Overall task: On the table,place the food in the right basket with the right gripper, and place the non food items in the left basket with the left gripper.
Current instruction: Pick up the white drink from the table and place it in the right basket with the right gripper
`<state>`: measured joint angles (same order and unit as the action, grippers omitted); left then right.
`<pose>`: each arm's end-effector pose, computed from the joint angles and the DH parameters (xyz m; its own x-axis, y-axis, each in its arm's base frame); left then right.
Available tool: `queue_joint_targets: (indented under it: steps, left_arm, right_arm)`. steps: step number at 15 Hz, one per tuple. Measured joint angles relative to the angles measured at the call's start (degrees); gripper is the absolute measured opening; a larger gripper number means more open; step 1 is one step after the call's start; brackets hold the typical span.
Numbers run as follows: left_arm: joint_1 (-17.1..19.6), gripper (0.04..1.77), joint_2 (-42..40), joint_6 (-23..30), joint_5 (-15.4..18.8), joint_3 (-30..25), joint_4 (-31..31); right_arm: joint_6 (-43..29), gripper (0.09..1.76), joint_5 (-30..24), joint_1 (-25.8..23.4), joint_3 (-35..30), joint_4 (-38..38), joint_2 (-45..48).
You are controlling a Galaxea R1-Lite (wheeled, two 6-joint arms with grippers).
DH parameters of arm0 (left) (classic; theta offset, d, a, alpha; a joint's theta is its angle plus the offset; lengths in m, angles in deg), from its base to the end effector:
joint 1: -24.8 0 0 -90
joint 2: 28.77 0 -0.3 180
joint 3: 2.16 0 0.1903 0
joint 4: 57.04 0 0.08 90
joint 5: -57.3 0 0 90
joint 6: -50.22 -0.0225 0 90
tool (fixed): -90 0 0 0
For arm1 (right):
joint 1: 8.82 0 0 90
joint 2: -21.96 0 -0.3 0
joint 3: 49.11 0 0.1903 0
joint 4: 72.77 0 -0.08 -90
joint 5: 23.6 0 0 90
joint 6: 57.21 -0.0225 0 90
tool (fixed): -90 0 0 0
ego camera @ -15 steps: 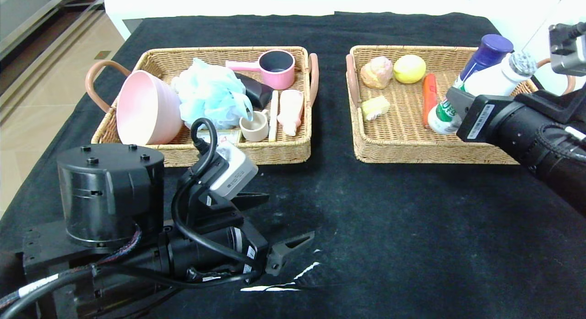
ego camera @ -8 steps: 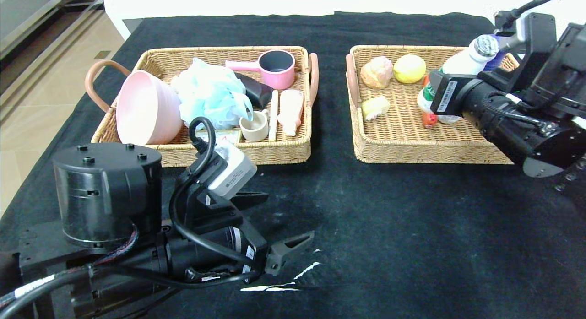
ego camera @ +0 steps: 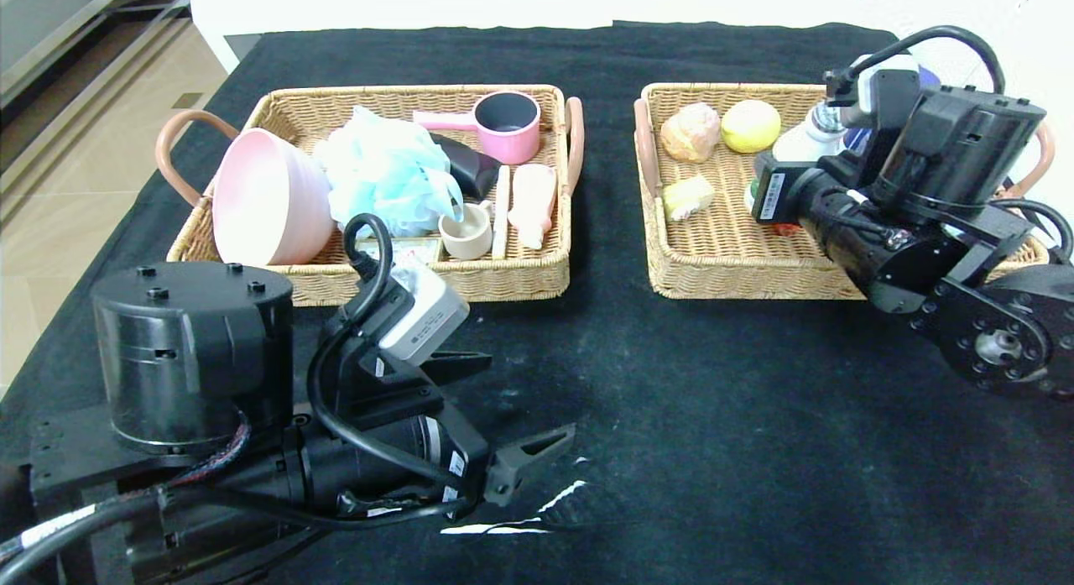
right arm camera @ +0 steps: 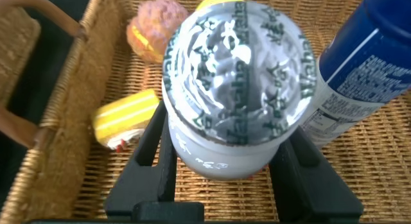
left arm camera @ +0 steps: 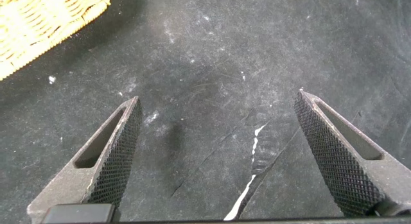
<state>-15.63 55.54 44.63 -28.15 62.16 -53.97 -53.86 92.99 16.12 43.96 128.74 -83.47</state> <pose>0.1869 -0.1616 0.2037 0.6745 -0.6789 -0.2901 0.7225 0.6878 0.0702 0.3348 0.1446 0.2644 0.9893 -0.0336 0.1422 0.0320 0.9994 0.0134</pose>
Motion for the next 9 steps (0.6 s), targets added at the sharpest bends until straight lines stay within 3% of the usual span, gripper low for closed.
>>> queue_joint_targets:
  steps: [8, 9]
  left_arm:
    - [0.01, 1.72, -0.27, 0.0, 0.02, 0.0, -0.02]
    - [0.01, 1.72, -0.29, 0.01, 0.02, 0.0, 0.0]
  right_arm:
    - [0.22, 0.87, 0.3, 0.61, 2.54, -0.56, -2.12]
    - [0.3, 0.99, 0.33, 0.77, 2.65, -0.55, -2.18]
